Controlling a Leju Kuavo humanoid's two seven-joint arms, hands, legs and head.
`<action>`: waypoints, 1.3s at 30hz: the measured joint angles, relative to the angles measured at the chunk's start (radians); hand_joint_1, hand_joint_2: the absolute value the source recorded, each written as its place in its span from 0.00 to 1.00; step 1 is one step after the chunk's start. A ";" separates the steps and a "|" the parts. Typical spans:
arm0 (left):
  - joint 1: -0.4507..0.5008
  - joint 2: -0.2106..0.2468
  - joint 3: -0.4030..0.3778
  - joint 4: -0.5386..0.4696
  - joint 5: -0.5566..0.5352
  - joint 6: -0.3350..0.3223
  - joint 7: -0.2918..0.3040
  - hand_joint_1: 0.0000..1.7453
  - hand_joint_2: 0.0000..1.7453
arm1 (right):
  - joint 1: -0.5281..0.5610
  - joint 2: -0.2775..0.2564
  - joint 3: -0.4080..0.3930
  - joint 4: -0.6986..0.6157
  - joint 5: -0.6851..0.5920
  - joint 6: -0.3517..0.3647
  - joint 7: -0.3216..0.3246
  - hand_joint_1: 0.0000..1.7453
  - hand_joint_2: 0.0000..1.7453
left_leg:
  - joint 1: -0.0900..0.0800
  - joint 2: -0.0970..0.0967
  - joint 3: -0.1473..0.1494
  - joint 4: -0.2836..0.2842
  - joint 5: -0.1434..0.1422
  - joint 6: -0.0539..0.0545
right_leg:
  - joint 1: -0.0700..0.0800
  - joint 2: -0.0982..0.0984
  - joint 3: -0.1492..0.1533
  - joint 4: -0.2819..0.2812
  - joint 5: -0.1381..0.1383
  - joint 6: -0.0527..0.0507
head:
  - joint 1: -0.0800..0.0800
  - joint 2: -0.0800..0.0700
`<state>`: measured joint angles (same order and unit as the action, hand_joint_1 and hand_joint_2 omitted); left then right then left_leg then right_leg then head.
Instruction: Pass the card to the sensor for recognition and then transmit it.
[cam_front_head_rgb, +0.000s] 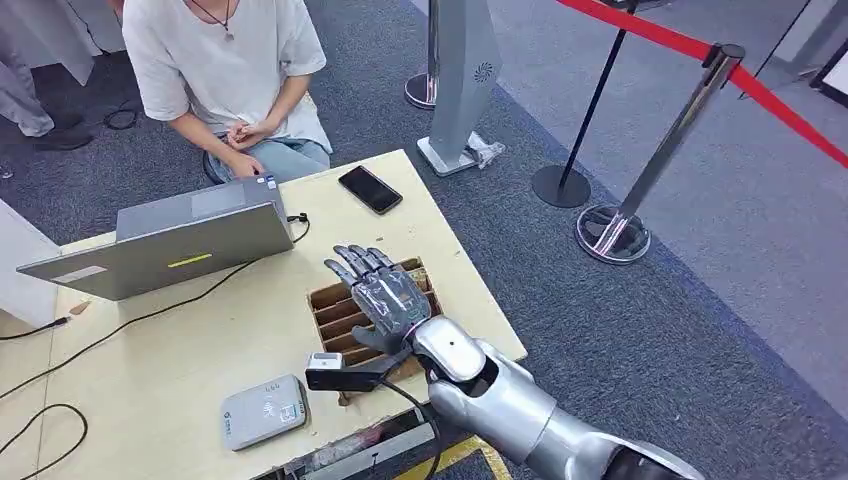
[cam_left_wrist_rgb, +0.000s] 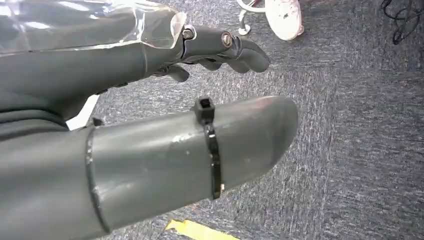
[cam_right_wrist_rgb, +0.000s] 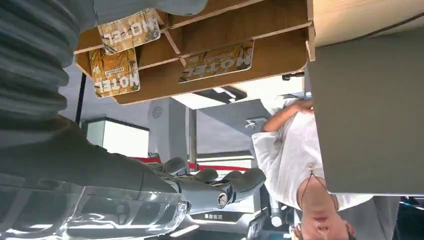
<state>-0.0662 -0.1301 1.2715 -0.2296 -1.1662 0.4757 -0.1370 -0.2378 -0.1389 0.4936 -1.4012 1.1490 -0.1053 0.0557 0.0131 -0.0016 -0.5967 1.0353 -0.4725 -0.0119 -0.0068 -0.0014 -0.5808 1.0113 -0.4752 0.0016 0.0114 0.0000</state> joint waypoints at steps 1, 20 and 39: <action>0.000 0.000 0.000 0.000 0.000 0.000 0.000 0.00 0.00 | 0.000 0.000 0.000 0.000 0.000 0.000 0.000 0.17 1.00 | 0.000 0.000 0.000 0.000 0.000 0.000 | 0.000 0.000 0.000 0.000 0.000 0.000 | 0.000 0.000; 0.000 0.000 0.000 0.000 0.002 0.001 0.000 0.00 0.00 | -0.001 0.000 0.000 0.011 0.002 0.008 0.006 0.36 1.00 | 0.000 0.000 0.000 0.000 0.000 0.000 | 0.000 0.000 0.000 0.000 0.000 0.000 | 0.000 0.000; 0.000 -0.001 0.002 0.000 0.005 0.003 0.003 0.00 0.00 | -0.035 0.002 0.008 0.055 0.003 0.015 0.006 0.35 1.00 | 0.000 0.000 0.000 0.000 0.000 0.000 | 0.000 0.000 0.000 0.000 0.000 0.000 | 0.000 0.000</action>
<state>-0.0662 -0.1308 1.2730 -0.2296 -1.1612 0.4784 -0.1339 -0.2729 -0.1369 0.5020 -1.3466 1.1524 -0.0900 0.0618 0.0131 -0.0018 -0.5969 1.0353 -0.4725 -0.0119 -0.0068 -0.0015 -0.5807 1.0114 -0.4752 0.0017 0.0114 0.0000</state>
